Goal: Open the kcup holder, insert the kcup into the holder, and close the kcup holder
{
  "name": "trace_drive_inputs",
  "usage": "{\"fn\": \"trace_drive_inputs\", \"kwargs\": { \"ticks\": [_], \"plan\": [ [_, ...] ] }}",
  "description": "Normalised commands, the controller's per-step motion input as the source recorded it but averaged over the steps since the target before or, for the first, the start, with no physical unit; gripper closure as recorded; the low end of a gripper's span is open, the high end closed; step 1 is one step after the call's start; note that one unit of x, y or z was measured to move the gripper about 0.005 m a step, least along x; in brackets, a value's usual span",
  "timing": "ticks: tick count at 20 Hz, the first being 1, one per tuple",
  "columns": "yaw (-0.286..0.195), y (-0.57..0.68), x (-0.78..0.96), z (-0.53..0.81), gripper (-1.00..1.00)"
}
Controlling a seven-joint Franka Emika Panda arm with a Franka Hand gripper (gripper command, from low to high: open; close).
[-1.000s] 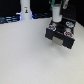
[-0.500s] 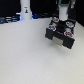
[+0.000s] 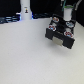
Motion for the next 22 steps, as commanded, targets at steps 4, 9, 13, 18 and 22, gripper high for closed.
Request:
{"fn": "trace_drive_inputs", "kwargs": {
  "ticks": [4, 9, 13, 18, 22],
  "plan": [
    [0.110, 0.26, -0.36, -0.09, 1.00],
    [0.007, -0.02, -0.30, -0.03, 1.00],
    [-0.036, -0.31, -0.56, 0.00, 1.00],
    [-0.015, -0.22, -0.41, -0.04, 1.00],
    [0.005, -0.04, 0.03, -0.19, 1.00]
  ]
}}
